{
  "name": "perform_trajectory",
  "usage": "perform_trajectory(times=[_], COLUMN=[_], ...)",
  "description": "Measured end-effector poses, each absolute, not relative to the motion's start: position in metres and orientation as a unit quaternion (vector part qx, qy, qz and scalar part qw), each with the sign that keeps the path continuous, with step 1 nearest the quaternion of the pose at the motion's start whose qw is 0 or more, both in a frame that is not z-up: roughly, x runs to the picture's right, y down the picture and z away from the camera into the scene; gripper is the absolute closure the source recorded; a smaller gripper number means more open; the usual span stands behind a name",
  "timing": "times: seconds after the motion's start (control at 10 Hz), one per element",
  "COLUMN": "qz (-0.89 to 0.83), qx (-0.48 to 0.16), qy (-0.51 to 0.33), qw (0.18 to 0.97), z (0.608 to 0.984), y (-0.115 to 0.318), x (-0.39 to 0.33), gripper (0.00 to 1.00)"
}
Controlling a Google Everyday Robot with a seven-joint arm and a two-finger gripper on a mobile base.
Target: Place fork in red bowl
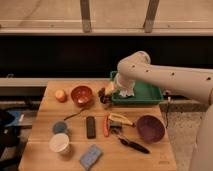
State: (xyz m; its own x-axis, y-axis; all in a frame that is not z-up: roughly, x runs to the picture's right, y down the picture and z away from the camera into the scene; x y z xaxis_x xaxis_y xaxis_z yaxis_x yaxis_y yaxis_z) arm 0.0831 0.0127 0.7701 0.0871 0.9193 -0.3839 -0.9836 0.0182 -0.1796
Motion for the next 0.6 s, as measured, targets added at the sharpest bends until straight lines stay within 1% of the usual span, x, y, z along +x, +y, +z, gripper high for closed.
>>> perform_trajectory(times=[0.2, 0.4, 0.6], qz=[0.670, 0.655, 0.637], qx=[-0.205, -0.228, -0.253], qy=[0.080, 0.086, 0.089], qw=[0.709, 0.716, 0.723], z=[0.771, 0.778, 0.788], y=[0.014, 0.021, 0.029], x=[0.085, 0.078, 0.054], gripper=[0.20, 0.20, 0.20])
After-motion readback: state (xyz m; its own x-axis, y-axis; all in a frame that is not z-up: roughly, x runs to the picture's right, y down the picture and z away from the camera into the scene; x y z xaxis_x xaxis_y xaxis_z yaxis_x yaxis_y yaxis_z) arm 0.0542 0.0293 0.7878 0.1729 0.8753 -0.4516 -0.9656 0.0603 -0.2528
